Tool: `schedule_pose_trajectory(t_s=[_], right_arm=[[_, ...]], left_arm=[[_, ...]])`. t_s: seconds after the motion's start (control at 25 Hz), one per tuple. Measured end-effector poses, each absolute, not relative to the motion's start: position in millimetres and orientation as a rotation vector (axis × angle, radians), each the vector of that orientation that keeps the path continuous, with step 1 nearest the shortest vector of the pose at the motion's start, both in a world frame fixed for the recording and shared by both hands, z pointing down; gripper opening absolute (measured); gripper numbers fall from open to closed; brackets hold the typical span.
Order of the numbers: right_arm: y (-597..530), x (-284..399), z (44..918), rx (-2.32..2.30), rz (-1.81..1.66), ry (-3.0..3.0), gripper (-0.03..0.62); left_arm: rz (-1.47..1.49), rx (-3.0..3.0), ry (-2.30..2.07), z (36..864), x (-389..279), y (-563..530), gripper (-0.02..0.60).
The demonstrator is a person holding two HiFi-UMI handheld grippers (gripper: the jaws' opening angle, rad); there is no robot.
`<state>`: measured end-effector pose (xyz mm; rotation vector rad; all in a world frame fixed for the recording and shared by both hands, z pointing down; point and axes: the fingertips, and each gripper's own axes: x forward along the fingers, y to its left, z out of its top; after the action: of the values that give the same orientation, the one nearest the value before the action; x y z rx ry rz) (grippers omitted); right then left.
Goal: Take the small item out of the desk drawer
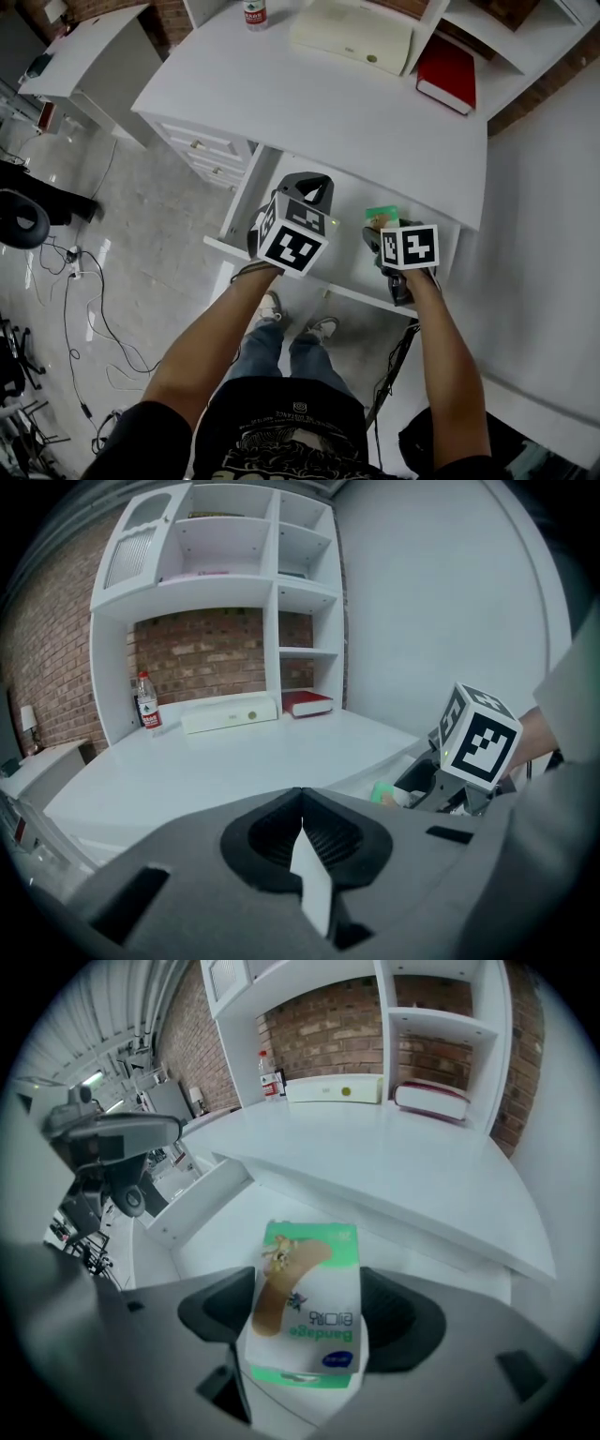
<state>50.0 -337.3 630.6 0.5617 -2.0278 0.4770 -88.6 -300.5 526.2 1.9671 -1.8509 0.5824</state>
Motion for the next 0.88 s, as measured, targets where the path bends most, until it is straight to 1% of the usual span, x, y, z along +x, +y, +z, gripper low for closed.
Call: schedule_pose_trajectory(t_s=[0.88], right_arm=[[-369.8,60.5,506.9,0.761,0.455,-2.188,0.349]], left_arm=[[0.539,2.043,-1.864,444.7,-88.5,-313.2,0.008]])
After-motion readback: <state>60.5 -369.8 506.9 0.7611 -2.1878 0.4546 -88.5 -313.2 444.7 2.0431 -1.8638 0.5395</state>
